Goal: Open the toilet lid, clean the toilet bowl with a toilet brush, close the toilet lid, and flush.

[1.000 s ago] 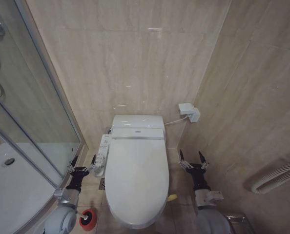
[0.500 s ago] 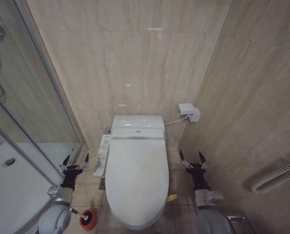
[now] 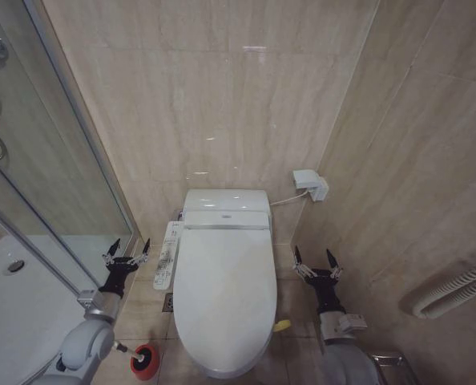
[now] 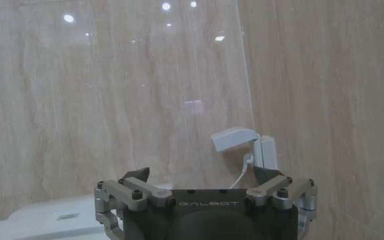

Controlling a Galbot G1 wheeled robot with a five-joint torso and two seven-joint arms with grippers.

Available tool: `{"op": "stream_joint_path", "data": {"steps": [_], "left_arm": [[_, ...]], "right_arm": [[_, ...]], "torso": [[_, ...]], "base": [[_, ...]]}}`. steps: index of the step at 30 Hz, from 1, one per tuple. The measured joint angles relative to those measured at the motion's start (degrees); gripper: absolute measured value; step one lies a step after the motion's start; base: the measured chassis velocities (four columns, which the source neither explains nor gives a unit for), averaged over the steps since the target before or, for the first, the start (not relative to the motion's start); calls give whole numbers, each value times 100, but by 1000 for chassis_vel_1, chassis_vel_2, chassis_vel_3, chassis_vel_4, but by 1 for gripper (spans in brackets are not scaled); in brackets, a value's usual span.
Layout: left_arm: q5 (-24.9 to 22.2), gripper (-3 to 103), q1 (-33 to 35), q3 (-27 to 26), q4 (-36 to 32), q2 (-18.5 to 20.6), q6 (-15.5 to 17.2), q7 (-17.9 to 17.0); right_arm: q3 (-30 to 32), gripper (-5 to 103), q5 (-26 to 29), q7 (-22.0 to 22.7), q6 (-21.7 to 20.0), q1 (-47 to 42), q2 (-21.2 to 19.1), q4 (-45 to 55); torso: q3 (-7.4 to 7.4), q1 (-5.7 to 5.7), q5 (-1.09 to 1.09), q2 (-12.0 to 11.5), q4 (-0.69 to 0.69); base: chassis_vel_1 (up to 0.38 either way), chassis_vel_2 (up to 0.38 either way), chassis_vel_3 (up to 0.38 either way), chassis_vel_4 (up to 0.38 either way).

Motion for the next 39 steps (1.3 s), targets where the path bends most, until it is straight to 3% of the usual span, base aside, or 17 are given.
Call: {"op": "stream_joint_path", "data": {"steps": [6,7,12,13,20,21,28,29,36,37,39], "left_arm": [[-231,102,-439,46,270,296,27,72],[-267,95,-524,64,314,328,27,87],[-363,95,-929,168,546,385,4,186],[-371,73,-993,185,592,378,-12,196],[-447,73,-1315,293,891,287,-113,344],[-481,45,-1386,321,976,260,-141,405],[-617,45,-1674,481,1265,103,-167,555],[-638,19,-1746,547,1332,64,-159,554],[-655,19,-2145,823,1682,-109,-100,538],[-656,1,-2227,874,1751,-129,-84,535],[-660,1,-2418,985,1917,-161,-70,532]], "right_arm": [[0,100,0,0,0,0,0,0],[0,100,0,0,0,0,0,0],[0,100,0,0,0,0,0,0],[0,100,0,0,0,0,0,0],[0,100,0,0,0,0,0,0],[0,100,0,0,0,0,0,0],[0,100,0,0,0,0,0,0],[0,100,0,0,0,0,0,0],[0,100,0,0,0,0,0,0],[0,100,0,0,0,0,0,0],[0,100,0,0,0,0,0,0]], "torso": [[0,0,0,0,0],[0,0,1,0,0],[0,0,0,0,0],[0,0,1,0,0],[0,0,1,0,0],[0,0,1,0,0],[0,0,2,0,0],[0,0,2,0,0],[0,1,1,0,0],[0,1,1,0,-1],[0,1,2,0,0]], "base": [[0,0,0,0],[0,0,0,0],[0,0,0,0],[0,0,0,0],[0,0,0,0],[0,0,0,0],[0,0,0,0],[0,0,0,0],[0,0,0,0],[0,0,0,0],[0,0,0,0]]}}
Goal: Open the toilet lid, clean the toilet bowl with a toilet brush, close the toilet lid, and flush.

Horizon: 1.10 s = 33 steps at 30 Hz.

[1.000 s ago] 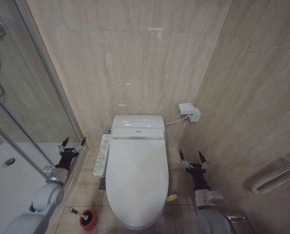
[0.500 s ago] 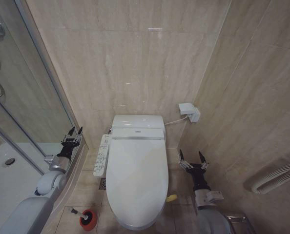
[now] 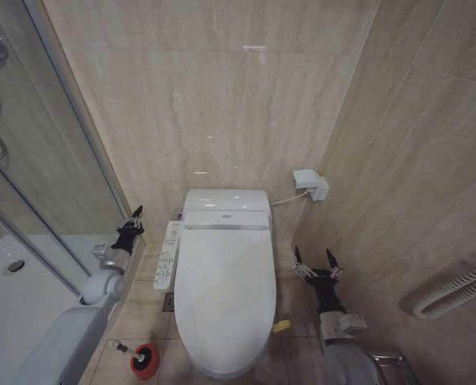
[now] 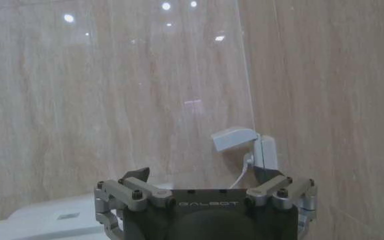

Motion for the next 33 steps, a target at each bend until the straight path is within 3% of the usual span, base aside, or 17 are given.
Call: {"op": "stream_joint_path", "data": {"steps": [12,24,33], "left_arm": [[-230,0,-1118,766,992,-338,-44,52],[-223,0,-1529,1083,1620,-470,322,-284],[-880,0,-1918,1353,1931,-451,715,-219]], "right_arm": [[0,100,0,0,0,0,0,0],[0,100,0,0,0,0,0,0],[0,100,0,0,0,0,0,0]], "torso": [[0,0,-1,0,0],[0,0,-1,0,2],[0,0,-1,0,0]], "base": [[0,0,0,0],[0,0,0,0],[0,0,0,0]]}}
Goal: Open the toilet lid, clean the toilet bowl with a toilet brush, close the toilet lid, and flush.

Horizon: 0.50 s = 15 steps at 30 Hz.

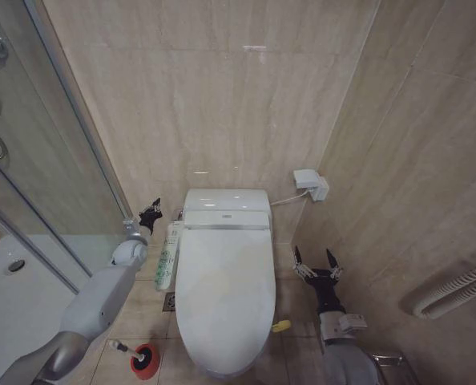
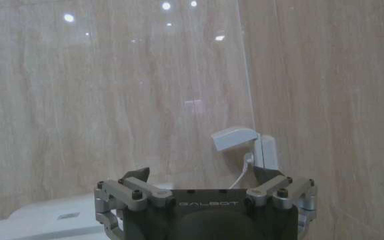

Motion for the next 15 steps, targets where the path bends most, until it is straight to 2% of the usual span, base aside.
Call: {"op": "stream_joint_path", "data": {"steps": [7,11,15], "left_arm": [[-131,0,-282,163,81,-18,325,-46],[-292,0,-459,302,197,-18,700,-188],[-432,0,-597,354,313,-43,874,-216]], "right_arm": [[0,100,0,0,0,0,0,0],[0,100,0,0,0,0,0,0],[0,100,0,0,0,0,0,0]], "torso": [[0,0,0,0,0],[0,0,0,0,0],[0,0,0,0,1]], "base": [[0,0,0,0],[0,0,0,0],[0,0,0,0]]}}
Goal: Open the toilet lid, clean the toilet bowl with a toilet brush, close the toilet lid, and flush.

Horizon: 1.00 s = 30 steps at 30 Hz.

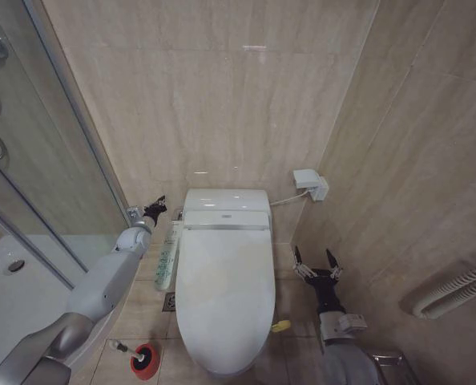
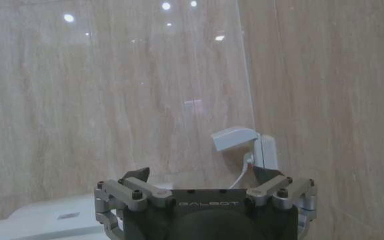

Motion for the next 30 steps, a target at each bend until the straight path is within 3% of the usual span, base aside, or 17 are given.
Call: {"op": "stream_joint_path", "data": {"steps": [14,30], "left_arm": [[-369,0,-388,95,302,-204,522,103],[-328,0,-299,156,446,-338,1001,-384]], "right_arm": [[0,100,0,0,0,0,0,0],[0,100,0,0,0,0,0,0]], "torso": [[0,0,1,0,-2],[0,0,0,0,0]], "base": [[0,0,0,0],[0,0,0,0]]}}
